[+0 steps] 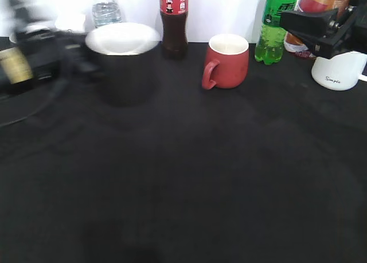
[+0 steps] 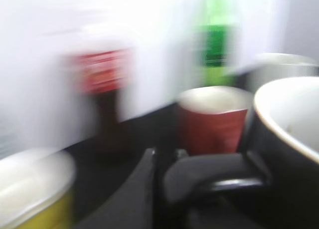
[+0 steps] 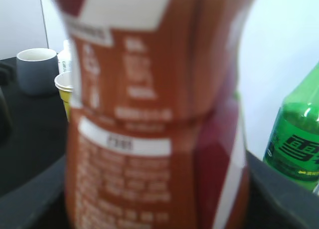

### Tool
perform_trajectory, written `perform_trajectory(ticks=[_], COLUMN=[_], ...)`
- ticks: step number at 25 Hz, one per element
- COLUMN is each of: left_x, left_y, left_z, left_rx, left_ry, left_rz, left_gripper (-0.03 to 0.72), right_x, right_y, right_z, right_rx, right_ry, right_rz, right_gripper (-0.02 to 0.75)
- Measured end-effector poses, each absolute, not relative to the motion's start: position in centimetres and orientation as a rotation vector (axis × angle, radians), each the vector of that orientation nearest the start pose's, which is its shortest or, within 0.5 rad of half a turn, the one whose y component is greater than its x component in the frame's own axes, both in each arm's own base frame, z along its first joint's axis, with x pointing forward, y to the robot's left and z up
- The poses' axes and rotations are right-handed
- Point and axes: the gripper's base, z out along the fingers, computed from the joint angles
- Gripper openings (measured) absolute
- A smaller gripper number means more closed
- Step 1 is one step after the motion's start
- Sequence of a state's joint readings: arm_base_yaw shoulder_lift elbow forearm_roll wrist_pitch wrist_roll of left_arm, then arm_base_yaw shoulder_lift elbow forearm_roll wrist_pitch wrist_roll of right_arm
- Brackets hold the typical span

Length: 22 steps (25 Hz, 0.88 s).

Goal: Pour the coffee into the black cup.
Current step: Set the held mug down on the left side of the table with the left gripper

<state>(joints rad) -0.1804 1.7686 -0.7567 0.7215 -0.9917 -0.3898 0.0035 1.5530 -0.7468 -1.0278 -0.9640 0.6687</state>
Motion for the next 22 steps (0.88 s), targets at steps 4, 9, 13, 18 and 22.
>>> perform_trajectory(ticks=[4, 9, 13, 18, 22], left_x=[31.1, 32.1, 33.7, 34.4, 31.7], left_y=[-6.4, -4.3, -4.2, -4.3, -4.0], left_z=[17.6, 14.5, 11.7, 11.4, 11.5], left_rx=[0.406, 0.156, 0.132, 0.124, 0.107], left_ry=[1.596, 1.641, 1.698, 1.684, 1.722], left_rz=[-0.336, -0.2, -0.183, -0.193, -0.199], left_gripper=[0.053, 0.053, 0.052, 0.137, 0.342], right_x=[30.1, 30.1, 30.2, 30.2, 30.2], right_y=[6.5, 6.5, 6.5, 6.4, 6.4], right_z=[25.2, 25.3, 25.3, 25.2, 25.2], right_rx=[-0.653, -0.649, -0.648, -0.645, -0.643], right_ry=[1.522, 1.522, 1.523, 1.528, 1.536], right_rz=[0.575, 0.575, 0.575, 0.57, 0.564], right_gripper=[0.526, 0.526, 0.526, 0.526, 0.526])
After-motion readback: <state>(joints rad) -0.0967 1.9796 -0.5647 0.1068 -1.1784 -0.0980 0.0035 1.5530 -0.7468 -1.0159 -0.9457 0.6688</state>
